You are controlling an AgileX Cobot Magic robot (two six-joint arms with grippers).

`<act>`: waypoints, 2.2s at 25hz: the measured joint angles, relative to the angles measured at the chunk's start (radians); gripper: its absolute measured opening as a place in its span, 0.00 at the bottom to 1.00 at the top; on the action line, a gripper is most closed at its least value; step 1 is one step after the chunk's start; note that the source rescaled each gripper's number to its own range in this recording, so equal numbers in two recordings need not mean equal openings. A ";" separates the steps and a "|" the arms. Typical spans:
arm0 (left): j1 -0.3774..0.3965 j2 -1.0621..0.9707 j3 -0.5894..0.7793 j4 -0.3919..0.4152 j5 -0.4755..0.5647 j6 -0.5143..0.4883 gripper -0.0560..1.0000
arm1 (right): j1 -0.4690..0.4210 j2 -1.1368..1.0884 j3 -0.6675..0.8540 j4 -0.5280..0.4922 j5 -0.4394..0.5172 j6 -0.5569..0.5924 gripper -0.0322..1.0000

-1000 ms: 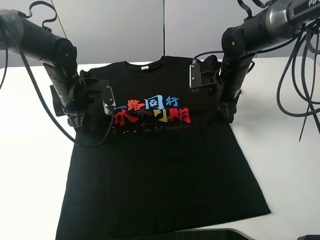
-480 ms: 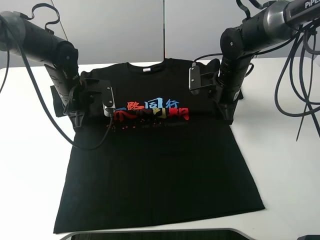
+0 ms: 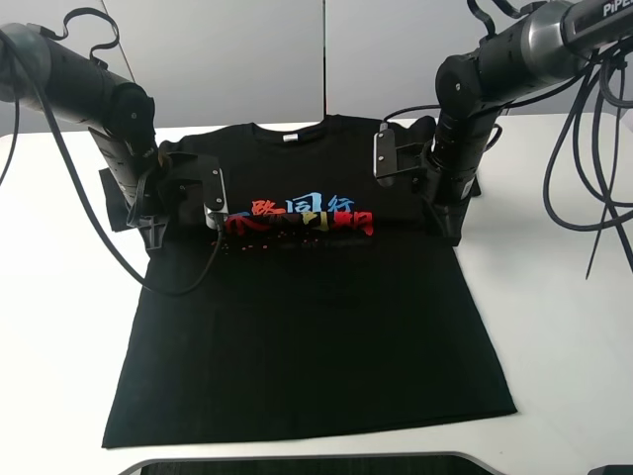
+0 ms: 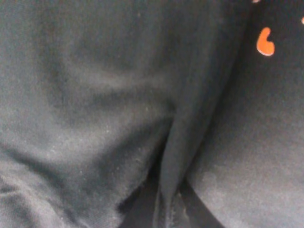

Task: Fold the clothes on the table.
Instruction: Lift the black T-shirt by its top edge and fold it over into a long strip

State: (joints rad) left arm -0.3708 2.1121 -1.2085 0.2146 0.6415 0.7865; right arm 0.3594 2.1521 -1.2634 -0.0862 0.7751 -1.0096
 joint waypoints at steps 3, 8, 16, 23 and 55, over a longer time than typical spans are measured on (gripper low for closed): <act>0.000 0.000 0.000 -0.007 -0.001 0.000 0.06 | 0.000 0.000 0.000 0.000 0.000 0.000 0.04; 0.000 0.000 0.000 -0.016 0.001 0.000 0.06 | 0.000 -0.004 0.000 0.000 0.000 0.000 0.04; 0.000 -0.072 0.019 -0.034 -0.010 0.000 0.05 | 0.000 -0.101 0.012 -0.013 -0.055 0.036 0.04; 0.000 -0.235 0.019 -0.033 -0.068 -0.017 0.05 | 0.000 -0.247 0.012 -0.041 -0.087 0.067 0.04; 0.000 -0.334 -0.360 0.127 0.189 -0.223 0.05 | -0.014 -0.388 -0.286 -0.283 0.054 0.539 0.04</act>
State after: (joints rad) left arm -0.3708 1.7783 -1.5684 0.3415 0.8303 0.5639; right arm 0.3455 1.7646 -1.5496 -0.3696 0.8292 -0.4708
